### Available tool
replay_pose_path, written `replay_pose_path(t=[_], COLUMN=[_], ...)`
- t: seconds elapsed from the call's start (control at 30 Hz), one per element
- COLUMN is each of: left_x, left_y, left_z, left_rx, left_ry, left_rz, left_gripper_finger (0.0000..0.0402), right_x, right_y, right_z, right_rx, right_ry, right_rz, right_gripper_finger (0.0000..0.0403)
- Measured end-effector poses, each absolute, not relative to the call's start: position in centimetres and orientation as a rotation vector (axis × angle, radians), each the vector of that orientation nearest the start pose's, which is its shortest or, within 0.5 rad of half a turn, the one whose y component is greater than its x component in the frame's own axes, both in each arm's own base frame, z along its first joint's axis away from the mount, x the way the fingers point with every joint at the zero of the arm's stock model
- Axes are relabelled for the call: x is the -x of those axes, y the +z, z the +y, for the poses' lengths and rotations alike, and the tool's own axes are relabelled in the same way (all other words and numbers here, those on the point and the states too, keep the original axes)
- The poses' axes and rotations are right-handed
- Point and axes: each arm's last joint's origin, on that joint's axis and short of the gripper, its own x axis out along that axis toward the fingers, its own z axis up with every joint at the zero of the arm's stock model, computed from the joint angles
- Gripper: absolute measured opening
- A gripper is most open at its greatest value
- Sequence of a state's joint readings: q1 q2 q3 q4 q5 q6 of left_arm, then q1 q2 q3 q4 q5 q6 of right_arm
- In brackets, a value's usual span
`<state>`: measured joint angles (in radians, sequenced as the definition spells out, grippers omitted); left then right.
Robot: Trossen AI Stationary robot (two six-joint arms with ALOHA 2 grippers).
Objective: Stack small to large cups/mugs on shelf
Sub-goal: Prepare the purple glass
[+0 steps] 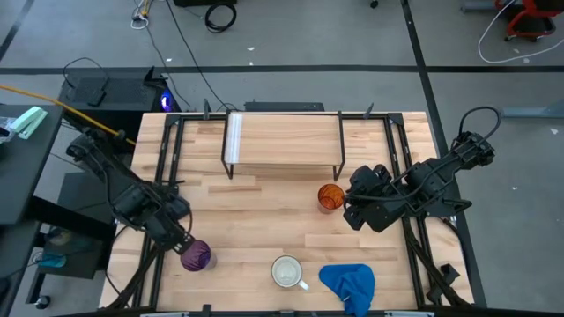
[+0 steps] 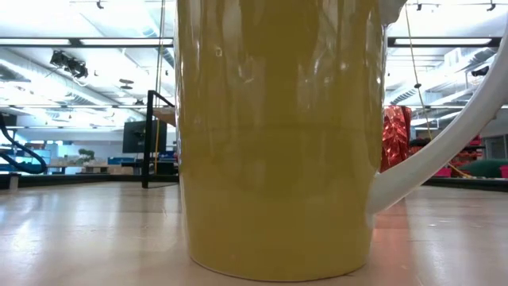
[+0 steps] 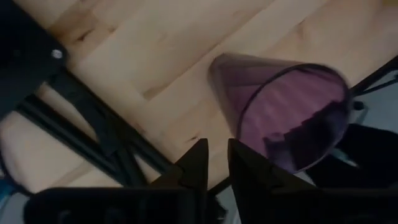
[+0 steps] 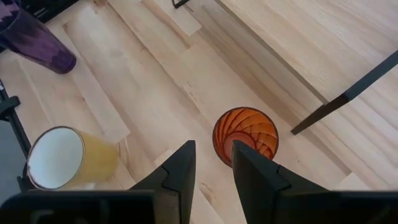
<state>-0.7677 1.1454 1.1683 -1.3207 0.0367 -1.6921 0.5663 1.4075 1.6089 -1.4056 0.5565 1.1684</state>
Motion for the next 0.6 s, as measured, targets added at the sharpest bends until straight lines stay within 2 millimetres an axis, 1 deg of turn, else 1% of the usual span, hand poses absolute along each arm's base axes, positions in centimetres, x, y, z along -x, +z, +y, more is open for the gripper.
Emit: replay_pose_path(t=[0.17,0.33,0.6], left_x=[-13.6,-14.0,-15.0], left_y=[31.8,31.0,29.8], left_z=[-13.1,-13.4,-14.4], left_rx=[0.969,0.93,0.875], left_ry=[0.457,0.526,0.551], left_rz=[1.317,1.34,1.364], left_gripper_finger=[0.0099,0.0116,0.0133], right_x=[-20.9,-20.9,-20.9], right_y=[38.5,38.5,38.5], right_z=[11.5,11.5,11.5], right_rx=[-0.429,-0.413,-0.412], right_ry=[-0.545,-0.537,-0.536], right_rz=[0.852,0.856,0.857], right_gripper_finger=[0.011,0.011,0.011])
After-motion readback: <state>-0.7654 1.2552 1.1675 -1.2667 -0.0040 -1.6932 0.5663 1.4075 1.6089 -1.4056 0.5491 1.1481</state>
